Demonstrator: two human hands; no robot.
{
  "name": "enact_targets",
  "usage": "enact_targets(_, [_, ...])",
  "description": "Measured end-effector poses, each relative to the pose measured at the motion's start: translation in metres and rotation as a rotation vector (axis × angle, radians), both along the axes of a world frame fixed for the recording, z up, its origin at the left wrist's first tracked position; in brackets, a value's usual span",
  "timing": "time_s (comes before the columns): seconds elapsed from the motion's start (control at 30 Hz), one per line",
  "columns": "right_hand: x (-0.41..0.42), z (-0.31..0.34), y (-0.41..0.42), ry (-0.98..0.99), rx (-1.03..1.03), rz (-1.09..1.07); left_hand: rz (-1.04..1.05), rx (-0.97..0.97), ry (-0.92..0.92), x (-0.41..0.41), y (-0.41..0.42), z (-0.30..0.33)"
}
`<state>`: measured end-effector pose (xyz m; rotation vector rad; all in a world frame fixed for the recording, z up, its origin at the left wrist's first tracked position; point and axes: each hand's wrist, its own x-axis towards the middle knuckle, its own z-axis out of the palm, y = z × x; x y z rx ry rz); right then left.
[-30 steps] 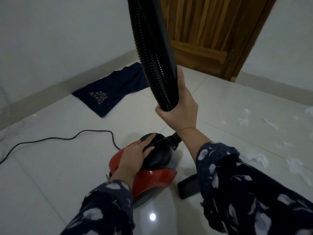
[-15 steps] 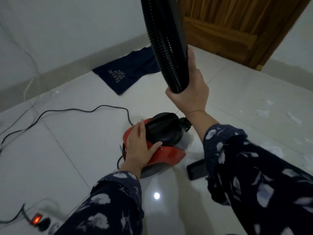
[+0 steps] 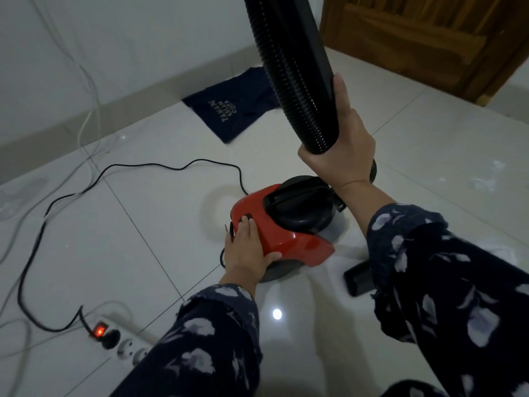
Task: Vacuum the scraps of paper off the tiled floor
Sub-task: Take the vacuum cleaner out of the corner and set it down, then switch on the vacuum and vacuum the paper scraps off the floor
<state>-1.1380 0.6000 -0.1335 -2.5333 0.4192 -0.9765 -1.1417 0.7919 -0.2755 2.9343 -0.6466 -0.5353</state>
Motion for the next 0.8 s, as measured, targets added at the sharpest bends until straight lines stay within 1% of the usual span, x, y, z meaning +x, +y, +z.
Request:
enact_targets(0.17, [0.006, -0.005, 0.001, -0.009, 0.003, 0.002, 0.005, -0.005, 0.002, 0.001, 0.001, 0.0])
enact_targets(0.5, [0.004, -0.003, 0.001, -0.011, 0.032, 0.014, 0.062, -0.061, 0.085, 0.002, -0.004, 0.009])
enact_targets(0.6, [0.0, 0.0, -0.002, -0.015, 0.046, 0.007, 0.121, -0.152, 0.14, 0.009, -0.007, 0.018])
enact_targets(0.67, [-0.002, 0.002, -0.006, -0.014, 0.056, 0.0, 0.153, -0.267, 0.169, 0.018, -0.012, 0.027])
enact_targets(0.73, [-0.003, 0.003, -0.008, -0.019, 0.063, 0.003, 0.142, -0.4, 0.146, 0.026, -0.021, 0.042])
enact_targets(0.8, [-0.004, 0.003, -0.01, -0.038, 0.061, 0.012, 0.087, -0.481, 0.11, 0.035, -0.031, 0.059])
